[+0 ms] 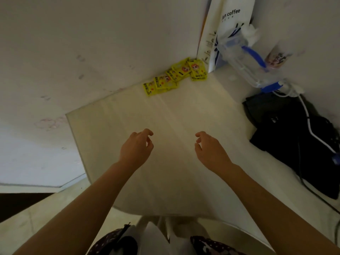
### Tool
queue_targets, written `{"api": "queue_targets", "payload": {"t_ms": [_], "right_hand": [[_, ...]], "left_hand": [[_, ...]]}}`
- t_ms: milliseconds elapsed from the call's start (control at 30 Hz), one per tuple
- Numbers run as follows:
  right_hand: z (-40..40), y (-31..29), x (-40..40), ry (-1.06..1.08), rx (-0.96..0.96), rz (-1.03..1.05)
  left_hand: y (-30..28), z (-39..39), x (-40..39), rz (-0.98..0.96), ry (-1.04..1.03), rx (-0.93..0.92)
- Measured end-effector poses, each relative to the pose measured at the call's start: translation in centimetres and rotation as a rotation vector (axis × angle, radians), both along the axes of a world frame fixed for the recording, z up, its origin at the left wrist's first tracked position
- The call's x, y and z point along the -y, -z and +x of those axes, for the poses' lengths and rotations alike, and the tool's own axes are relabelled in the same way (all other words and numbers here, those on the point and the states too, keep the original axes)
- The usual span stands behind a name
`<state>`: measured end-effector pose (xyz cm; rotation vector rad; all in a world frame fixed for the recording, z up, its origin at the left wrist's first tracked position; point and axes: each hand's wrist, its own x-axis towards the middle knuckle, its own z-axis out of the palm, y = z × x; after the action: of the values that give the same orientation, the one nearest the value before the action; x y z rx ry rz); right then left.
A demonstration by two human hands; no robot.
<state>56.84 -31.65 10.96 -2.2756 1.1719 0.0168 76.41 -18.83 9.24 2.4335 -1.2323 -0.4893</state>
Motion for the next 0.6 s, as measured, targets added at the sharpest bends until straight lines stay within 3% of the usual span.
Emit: {"api": "queue_targets", "payload": {"t_ms": [600], "right_hand": [[8.9,1.1,16.4,-0.049,-0.092,-0.057]], "left_hand": [[1.5,10.1,15.7,0.067,0.041,0.018]]}}
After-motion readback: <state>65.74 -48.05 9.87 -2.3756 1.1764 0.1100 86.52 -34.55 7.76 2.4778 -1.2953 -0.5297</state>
